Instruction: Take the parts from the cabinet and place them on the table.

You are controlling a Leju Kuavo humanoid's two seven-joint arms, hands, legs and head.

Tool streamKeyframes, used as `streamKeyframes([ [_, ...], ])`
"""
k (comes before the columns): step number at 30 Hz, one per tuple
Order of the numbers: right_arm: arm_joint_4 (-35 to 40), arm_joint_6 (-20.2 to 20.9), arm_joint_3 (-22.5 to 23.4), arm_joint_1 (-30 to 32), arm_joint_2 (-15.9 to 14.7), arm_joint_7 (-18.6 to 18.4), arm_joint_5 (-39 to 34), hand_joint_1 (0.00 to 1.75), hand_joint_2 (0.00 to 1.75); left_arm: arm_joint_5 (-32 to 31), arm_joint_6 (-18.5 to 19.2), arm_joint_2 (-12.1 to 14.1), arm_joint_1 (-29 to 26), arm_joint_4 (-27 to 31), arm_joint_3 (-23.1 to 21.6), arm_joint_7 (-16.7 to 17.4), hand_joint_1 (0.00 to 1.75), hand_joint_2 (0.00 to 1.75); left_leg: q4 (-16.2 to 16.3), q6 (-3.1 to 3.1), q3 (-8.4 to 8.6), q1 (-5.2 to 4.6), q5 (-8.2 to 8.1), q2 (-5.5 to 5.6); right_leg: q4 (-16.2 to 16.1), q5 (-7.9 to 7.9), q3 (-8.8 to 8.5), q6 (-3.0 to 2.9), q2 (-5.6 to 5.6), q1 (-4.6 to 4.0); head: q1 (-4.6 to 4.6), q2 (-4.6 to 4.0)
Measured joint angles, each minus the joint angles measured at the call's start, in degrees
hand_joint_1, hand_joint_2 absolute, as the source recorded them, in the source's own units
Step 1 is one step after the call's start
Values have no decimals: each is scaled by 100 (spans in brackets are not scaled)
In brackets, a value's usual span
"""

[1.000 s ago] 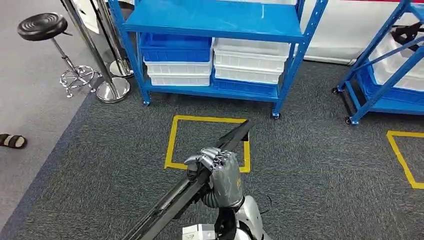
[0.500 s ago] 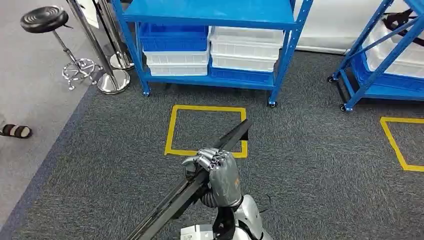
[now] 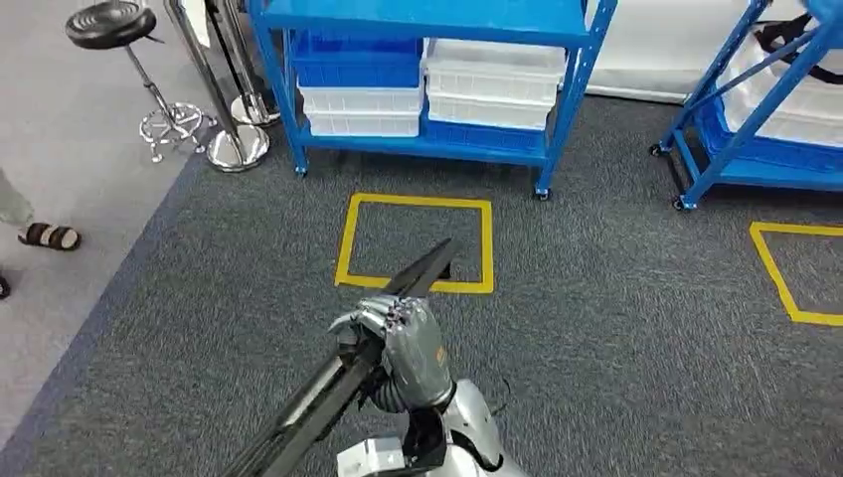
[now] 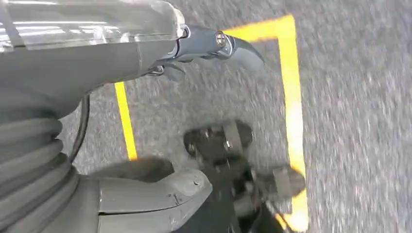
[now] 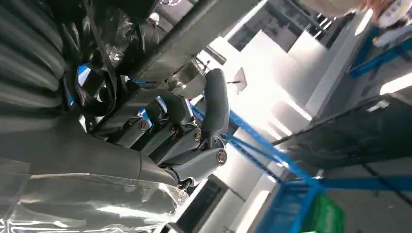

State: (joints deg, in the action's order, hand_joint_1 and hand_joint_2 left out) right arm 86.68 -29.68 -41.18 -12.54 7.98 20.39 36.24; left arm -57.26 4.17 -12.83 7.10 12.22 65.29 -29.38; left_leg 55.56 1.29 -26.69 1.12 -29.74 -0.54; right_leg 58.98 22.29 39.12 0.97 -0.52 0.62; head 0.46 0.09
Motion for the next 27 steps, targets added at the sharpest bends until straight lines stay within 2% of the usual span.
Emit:
streamKeyframes([
  [1,-28,2,-2,-1,0,-4,11,175,175,0,0,4,0,0,4,0,0,175,5,62,-89,-4,68,0,219,370,80,17,9,0,2,0],
  [2,-52,4,-7,-3,0,-7,37,175,175,0,0,7,4,0,9,0,0,175,6,83,-176,-9,146,-2,609,784,176,42,19,4,4,0],
  [3,-76,11,-15,-6,0,-7,50,175,175,0,2,9,6,0,13,0,0,175,11,95,-262,-18,225,-5,1041,1089,269,64,26,7,2,0],
  [4,-98,18,-31,-7,0,-11,66,175,175,0,0,9,0,0,17,0,0,175,27,94,-376,-25,304,-8,1459,1247,336,79,26,8,2,-2],
  [5,-133,20,-46,-8,0,-15,113,175,175,2,0,9,-4,0,26,-15,0,175,53,87,-496,-32,373,-11,1714,1182,325,84,26,9,2,-2],
  [6,-160,20,-52,-9,0,-17,155,175,175,22,-2,9,-2,0,31,-46,0,175,74,82,-611,-34,401,-10,1718,962,212,76,26,9,2,0],
  [7,-184,20,-61,-11,0,-17,201,175,175,26,-9,9,-1,0,37,-103,0,175,103,66,-717,-40,454,-11,1539,671,8,56,26,7,2,0],
  [8,-201,18,-76,-19,0,-17,249,175,175,28,-22,9,4,0,42,-138,0,175,129,55,-802,-45,506,-11,1188,497,-289,18,27,3,2,0],
  [9,-212,13,-92,-33,0,-17,271,175,175,24,-44,4,13,0,44,-149,0,175,149,39,-844,-46,548,-7,722,524,-655,-37,27,-21,2,0],
  [10,-212,9,-105,-46,2,-20,295,175,175,17,-59,-9,12,0,46,-151,0,175,169,5,-880,-70,578,-3,171,731,-1102,-90,20,-60,2,0],
  [11,-212,9,-120,-74,2,-17,313,175,175,17,-79,-9,15,0,48,-155,0,175,192,-40,-885,-72,617,-9,-237,903,-1303,-119,12,-57,0,0],
  [13,-216,9,-133,-91,2,-17,319,175,175,17,-94,-9,30,0,55,-160,0,175,177,-117,-918,-42,701,-24,-266,913,-1259,-150,20,-96,-2,-2],
  [14,-218,9,-133,-85,2,-17,323,175,175,17,-96,-9,27,0,57,-162,0,175,160,-167,-921,-65,738,-29,-311,851,-1243,-204,23,-74,2,0],
  [15,-223,11,-136,-92,2,-15,349,175,175,17,-105,0,30,0,61,-162,0,175,239,-184,-983,-31,661,2,-352,780,-1227,-251,0,-31,2,0],
  [16,-229,20,-142,-103,2,-13,382,175,175,15,-114,0,30,0,61,-162,0,175,418,-218,-1057,-42,438,18,-360,738,-1187,-294,0,-32,0,-2],
  [17,-232,35,-162,-115,2,-13,415,175,175,7,-120,0,25,0,61,-162,0,175,770,-252,-1185,-33,157,25,-353,703,-1141,-319,-6,-34,0,0],
  [18,-240,50,-179,-112,0,-13,450,175,175,-22,-131,0,24,0,61,-160,0,175,1267,-283,-1364,-25,-119,24,-338,672,-1089,-323,-10,-45,0,0],
  [19,-253,52,-184,-109,-2,-13,461,175,175,-22,-144,0,24,0,61,-160,0,175,1694,-303,-1511,-25,-284,25,-315,646,-1036,-323,-14,-52,-2,0],
  [20,-267,52,-186,-109,-2,-11,474,175,175,-24,-155,0,24,0,61,-160,0,175,1962,-314,-1584,-25,-332,24,-283,626,-979,-317,-14,-55,0,0],
  [21,-271,52,-186,-109,-2,-11,481,175,175,-26,-164,-2,22,0,61,-160,0,175,1945,-315,-1527,-21,-269,23,-248,616,-930,-307,-14,-55,-2,0],
  [22,-275,52,-186,-110,-2,-9,487,175,175,-26,-177,-2,20,0,61,-160,0,175,1659,-314,-1323,-14,-98,23,-206,615,-888,-305,-13,-52,0,-2],
  [23,-275,66,-186,-110,-2,2,474,175,175,-28,-190,0,22,0,61,-160,0,175,1134,-308,-983,-9,135,22,-162,618,-858,-299,-11,-48,-2,0],
  [24,-273,83,-186,-114,-2,4,439,175,175,-33,-201,0,29,0,61,-162,0,175,566,-294,-636,1,307,72,-124,626,-841,-279,51,-47,0,0],
  [25,-275,85,-186,-115,-2,9,413,175,175,-35,-203,0,31,0,61,-162,0,175,265,-255,-466,13,154,269,-98,626,-795,-251,50,-38,0,0],
  [26,-275,100,-186,-125,-2,9,383,175,175,-35,-214,0,17,0,61,-164,0,175,273,-203,-450,-13,238,304,-79,611,-753,-207,72,-51,-2,0],
  [27,-273,116,-190,-125,-2,13,350,175,175,-35,-223,0,-4,0,61,-162,0,175,254,-191,-472,-26,236,271,-66,587,-753,-168,100,-47,0,0],
])
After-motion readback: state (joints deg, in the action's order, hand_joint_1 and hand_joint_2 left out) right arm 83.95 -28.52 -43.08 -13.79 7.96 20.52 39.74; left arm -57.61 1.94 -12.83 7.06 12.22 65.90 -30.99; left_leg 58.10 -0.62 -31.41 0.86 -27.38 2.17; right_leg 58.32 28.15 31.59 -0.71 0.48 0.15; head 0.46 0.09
